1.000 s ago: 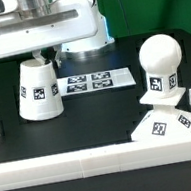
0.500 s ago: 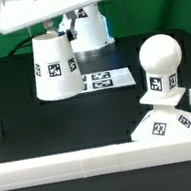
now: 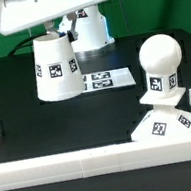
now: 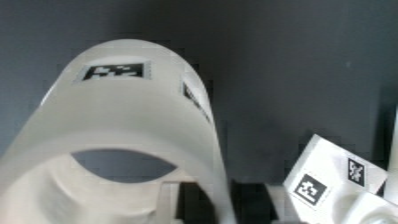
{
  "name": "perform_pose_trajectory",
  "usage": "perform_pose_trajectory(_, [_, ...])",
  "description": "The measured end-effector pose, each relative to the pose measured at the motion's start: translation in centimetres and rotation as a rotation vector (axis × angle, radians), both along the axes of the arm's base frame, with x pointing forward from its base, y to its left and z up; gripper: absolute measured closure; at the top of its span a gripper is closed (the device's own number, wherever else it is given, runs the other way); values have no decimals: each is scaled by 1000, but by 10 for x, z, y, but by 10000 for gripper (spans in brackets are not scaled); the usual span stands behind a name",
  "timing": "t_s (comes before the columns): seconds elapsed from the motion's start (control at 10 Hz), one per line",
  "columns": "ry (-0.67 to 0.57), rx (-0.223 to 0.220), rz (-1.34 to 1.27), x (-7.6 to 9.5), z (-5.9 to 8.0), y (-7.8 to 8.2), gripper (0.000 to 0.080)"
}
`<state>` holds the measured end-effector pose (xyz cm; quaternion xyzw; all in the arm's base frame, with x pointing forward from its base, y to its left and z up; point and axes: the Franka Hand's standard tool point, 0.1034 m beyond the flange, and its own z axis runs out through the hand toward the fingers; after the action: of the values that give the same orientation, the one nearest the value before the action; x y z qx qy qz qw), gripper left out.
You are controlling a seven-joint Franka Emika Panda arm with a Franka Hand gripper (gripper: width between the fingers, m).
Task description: Assemble lamp
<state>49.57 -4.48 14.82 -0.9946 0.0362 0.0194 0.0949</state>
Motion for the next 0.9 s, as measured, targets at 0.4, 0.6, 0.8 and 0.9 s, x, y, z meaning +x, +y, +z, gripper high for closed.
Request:
perform_pose_trajectory(0.4, [4, 28, -58, 46, 52, 54, 752])
perform_pose_trajectory(0.6, [16, 34, -78, 61, 60, 73, 752])
perform_pose_trajectory(0.8, [19, 34, -80, 60, 58, 72, 752])
perform_pose_trajectory(0.9, [20, 34, -79, 60, 58, 72, 752])
